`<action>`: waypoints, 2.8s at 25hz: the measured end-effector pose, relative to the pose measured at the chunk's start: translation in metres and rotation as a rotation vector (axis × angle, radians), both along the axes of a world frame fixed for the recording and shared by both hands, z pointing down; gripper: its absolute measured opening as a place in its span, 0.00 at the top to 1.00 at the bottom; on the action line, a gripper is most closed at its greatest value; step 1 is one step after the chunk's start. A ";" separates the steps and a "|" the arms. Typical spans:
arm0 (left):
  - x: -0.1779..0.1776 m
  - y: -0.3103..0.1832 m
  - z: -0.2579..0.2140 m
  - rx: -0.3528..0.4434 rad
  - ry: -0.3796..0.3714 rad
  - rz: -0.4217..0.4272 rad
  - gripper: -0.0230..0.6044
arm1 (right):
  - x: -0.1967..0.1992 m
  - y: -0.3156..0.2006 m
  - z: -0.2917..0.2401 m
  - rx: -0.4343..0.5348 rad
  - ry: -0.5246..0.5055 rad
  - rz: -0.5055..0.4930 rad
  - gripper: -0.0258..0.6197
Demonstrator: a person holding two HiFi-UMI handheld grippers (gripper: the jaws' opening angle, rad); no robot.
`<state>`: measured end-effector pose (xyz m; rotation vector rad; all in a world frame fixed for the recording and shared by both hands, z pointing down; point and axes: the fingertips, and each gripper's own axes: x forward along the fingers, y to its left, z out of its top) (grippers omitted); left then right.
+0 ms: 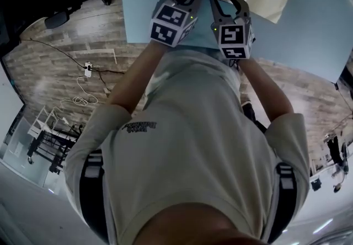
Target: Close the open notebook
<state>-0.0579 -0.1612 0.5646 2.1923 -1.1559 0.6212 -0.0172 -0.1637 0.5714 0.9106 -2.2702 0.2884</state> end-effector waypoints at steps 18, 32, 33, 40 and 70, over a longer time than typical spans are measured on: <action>0.148 -0.009 0.005 -0.038 0.027 0.357 0.95 | 0.163 0.009 -0.042 0.112 -0.038 0.367 0.86; 0.161 -0.023 0.060 -0.139 -0.018 0.351 0.95 | 0.212 0.002 0.055 -0.151 -0.071 0.464 0.80; 0.161 -0.025 0.058 -0.140 -0.011 0.338 0.95 | 0.213 0.002 0.052 -0.163 -0.094 0.479 0.80; 0.149 -0.022 0.025 -0.131 0.019 0.297 0.95 | 0.215 0.009 0.023 -0.193 -0.125 0.537 0.82; 0.085 -0.020 -0.152 0.188 0.149 0.196 0.95 | 0.143 0.005 -0.161 0.088 -0.211 0.377 0.95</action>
